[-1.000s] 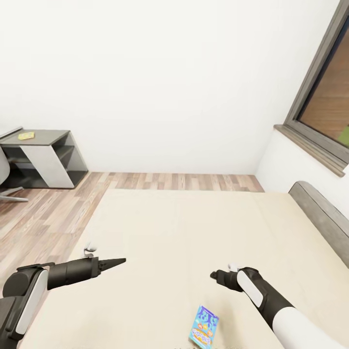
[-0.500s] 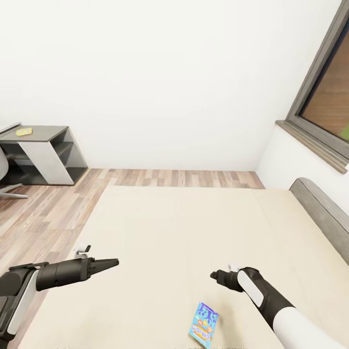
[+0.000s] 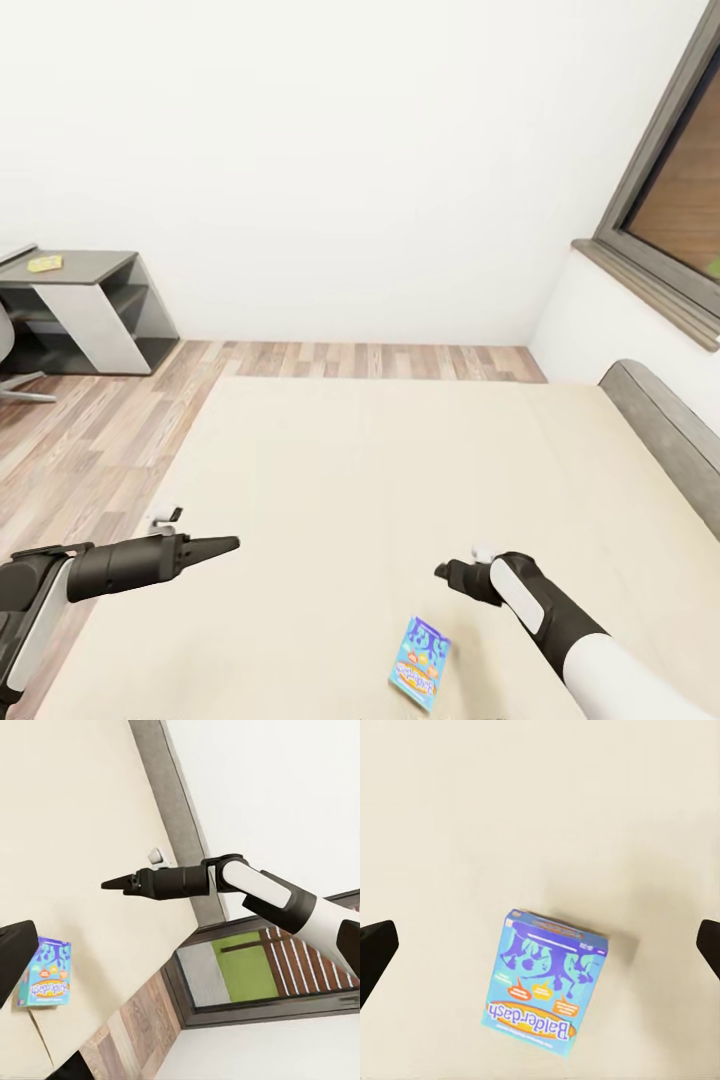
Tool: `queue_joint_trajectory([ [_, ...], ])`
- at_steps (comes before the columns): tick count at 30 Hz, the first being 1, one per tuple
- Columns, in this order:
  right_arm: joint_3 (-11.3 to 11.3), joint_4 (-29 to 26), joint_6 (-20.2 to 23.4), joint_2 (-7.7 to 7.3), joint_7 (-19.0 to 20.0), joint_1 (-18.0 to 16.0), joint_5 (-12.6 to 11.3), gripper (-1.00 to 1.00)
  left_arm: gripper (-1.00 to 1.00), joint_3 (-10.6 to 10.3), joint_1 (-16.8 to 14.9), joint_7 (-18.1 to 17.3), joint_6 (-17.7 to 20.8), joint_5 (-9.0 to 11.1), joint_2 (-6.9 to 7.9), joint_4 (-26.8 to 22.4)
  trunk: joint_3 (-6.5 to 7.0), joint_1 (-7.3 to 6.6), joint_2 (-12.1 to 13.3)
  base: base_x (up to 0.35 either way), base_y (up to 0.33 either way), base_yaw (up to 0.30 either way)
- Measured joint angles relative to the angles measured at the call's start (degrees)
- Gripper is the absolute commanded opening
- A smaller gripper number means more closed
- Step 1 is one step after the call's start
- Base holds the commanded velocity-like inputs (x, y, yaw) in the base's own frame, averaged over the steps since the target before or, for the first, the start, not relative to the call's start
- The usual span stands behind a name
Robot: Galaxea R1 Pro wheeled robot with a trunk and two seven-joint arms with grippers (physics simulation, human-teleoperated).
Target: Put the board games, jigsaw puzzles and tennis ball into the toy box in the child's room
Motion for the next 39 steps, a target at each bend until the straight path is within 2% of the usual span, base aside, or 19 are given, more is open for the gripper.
queue_joint_trajectory([
  [11, 0.0, 0.6, 2.6, 0.12, 0.2, 0.0, 0.0, 1.00, 1.00, 0.2, 0.0, -0.2, 0.0, 0.2, 0.41, 0.3, -1.04, 0.00, 0.0, 0.000, 0.000, 0.000],
  [39, 0.0, 0.5, 2.8, 0.05, 0.4, 0.0, 0.0, 1.00, 1.00, 0.3, 0.0, -0.3, 0.0, 0.1, 0.53, 0.3, -3.68, 0.00, 0.0, 0.000, 0.000, 0.000],
])
